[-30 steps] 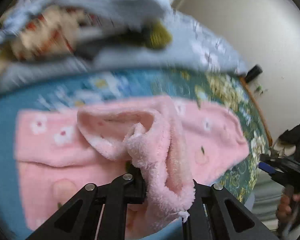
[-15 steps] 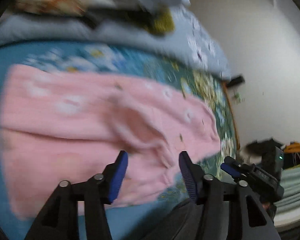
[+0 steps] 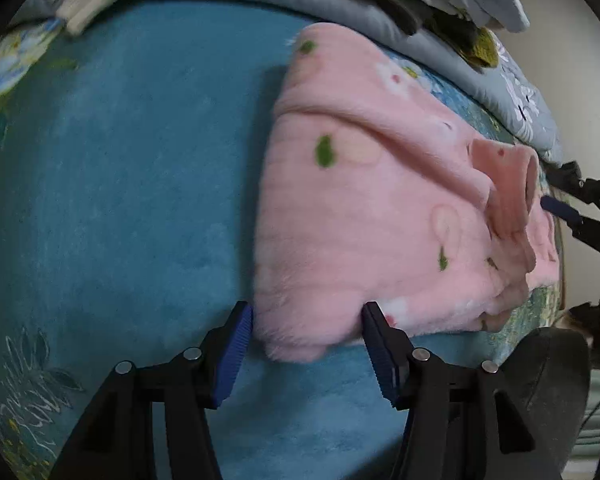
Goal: Fold clothes
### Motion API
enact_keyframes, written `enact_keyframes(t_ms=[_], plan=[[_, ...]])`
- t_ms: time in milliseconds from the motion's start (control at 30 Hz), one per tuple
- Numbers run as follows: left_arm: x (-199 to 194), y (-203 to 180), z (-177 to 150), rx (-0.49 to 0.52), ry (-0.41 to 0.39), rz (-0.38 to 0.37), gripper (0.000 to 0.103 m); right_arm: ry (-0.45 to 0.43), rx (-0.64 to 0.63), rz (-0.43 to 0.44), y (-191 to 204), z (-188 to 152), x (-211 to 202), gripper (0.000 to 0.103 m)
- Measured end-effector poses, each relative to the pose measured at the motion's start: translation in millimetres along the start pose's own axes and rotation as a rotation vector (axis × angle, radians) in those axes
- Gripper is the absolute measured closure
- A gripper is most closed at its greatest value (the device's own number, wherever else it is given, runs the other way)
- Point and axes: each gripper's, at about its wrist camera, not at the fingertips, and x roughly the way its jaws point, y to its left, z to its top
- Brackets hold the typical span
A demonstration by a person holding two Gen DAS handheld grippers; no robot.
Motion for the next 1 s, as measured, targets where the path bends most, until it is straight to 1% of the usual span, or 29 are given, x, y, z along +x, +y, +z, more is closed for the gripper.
enact_keyframes(t_ms=[67,100,167,233,333,367,400,433,467,500,533,600,667,767,833,933,967,1000], plan=[[2.3,4.1,1.1,-0.017,0.01,-0.015,0.041,-0.01,-0.042,0.008,8.7,4.7,1.5,0.036],[3.5,4.6,1.2,-0.021,0.016,-0.019,0.041,-0.004,-0.069,-0.004,14.6,7.2,5.1,0.028],[6.9,2.8,1.7,-0.013,0.026,-0.015,0.041,0.013,-0.136,-0.054,26.4,12.3,14.4,0.027],[6.1,0.3,1.3,-0.004,0.026,-0.011,0.041,0.04,-0.165,-0.11,35.0,17.4,28.2,0.027],[3.3,0.4,0.3,-0.006,0.021,-0.023,0.041,0.078,-0.134,-0.155,33.0,22.7,44.0,0.028],[2.6,1.3,-0.2,-0.01,0.02,-0.03,0.041,0.095,-0.11,-0.167,31.1,23.4,48.3,0.03],[2.4,2.3,-0.7,-0.016,0.02,-0.036,0.041,0.108,-0.091,-0.172,28.9,23.4,50.2,0.05],[1.7,3.7,-1.1,-0.024,0.02,-0.043,0.041,0.123,-0.074,-0.177,26.7,23.4,52.1,0.085],[0.8,5.1,-1.4,-0.032,0.02,-0.052,0.041,0.147,-0.065,-0.181,25.1,23.3,52.8,0.098],[-0.3,6.0,-1.2,-0.036,0.02,-0.056,0.041,0.166,-0.059,-0.176,23.8,23.3,50.5,0.097],[-1.4,6.8,-0.8,-0.04,0.02,-0.059,0.041,0.169,-0.058,-0.144,24.4,23.4,45.7,0.097],[-0.7,7.4,-1.0,-0.042,0.018,-0.061,0.041,0.149,-0.03,-0.029,22.3,26.8,24.8,0.097],[-2.1,10.1,-2.4,-0.042,0.016,-0.061,0.041,0.085,0.031,0.095,10.4,32.6,-2.8,0.097],[0.2,18.1,-1.1,-0.061,0.028,-0.068,0.041,0.073,0.097,0.055,-20.7,38.4,-9.4,0.097],[-1.5,19.8,-1.0,-0.068,0.028,-0.07,0.041,0.155,0.102,-0.022,-35.4,33.1,12.9,0.097],[-4.3,21.7,-1.1,-0.078,0.028,-0.073,0.041,0.202,0.103,-0.024,-44.0,21.9,33.0,0.092],[-5.3,22.3,-1.2,-0.081,0.027,-0.073,0.041,0.217,0.104,-0.025,-46.9,18.1,39.7,0.088],[-6.3,23.0,-1.2,-0.084,0.027,-0.074,0.041,0.232,0.105,-0.025,-49.7,14.4,46.4,0.073]])
